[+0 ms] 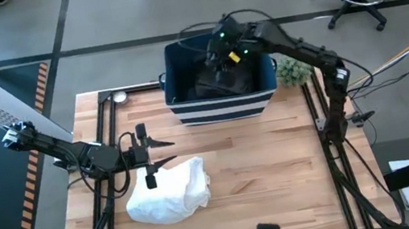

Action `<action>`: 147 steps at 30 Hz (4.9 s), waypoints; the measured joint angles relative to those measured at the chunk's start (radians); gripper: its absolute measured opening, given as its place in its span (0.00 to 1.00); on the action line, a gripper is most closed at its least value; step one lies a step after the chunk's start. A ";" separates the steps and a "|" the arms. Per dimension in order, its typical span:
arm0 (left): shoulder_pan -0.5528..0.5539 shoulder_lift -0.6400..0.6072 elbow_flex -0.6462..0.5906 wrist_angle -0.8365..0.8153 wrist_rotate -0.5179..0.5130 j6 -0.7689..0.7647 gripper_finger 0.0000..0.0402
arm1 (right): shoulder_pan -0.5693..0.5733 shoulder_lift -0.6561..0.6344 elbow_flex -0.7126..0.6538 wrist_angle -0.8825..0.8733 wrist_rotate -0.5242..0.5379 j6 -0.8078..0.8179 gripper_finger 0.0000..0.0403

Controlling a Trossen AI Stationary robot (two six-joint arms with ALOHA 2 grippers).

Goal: Sort clothes
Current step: Put the gray shorts into the blue bin, then put the white shirt into the blue bin

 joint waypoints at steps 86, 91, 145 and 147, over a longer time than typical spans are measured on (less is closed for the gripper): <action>-0.045 0.671 0.287 -0.593 0.020 -0.273 0.05 | 0.221 -0.636 -0.574 0.073 -0.094 0.206 0.36; -0.033 0.612 0.445 -0.630 -0.044 -0.136 0.04 | 0.227 -0.648 -0.574 0.073 -0.093 0.194 0.25; 0.939 0.948 1.042 -0.201 0.703 0.307 0.04 | 0.240 -0.818 -0.579 0.157 0.039 0.118 0.00; 0.951 0.976 1.042 -0.200 0.704 0.328 0.04 | 0.240 -0.817 -0.585 0.158 0.041 0.118 0.00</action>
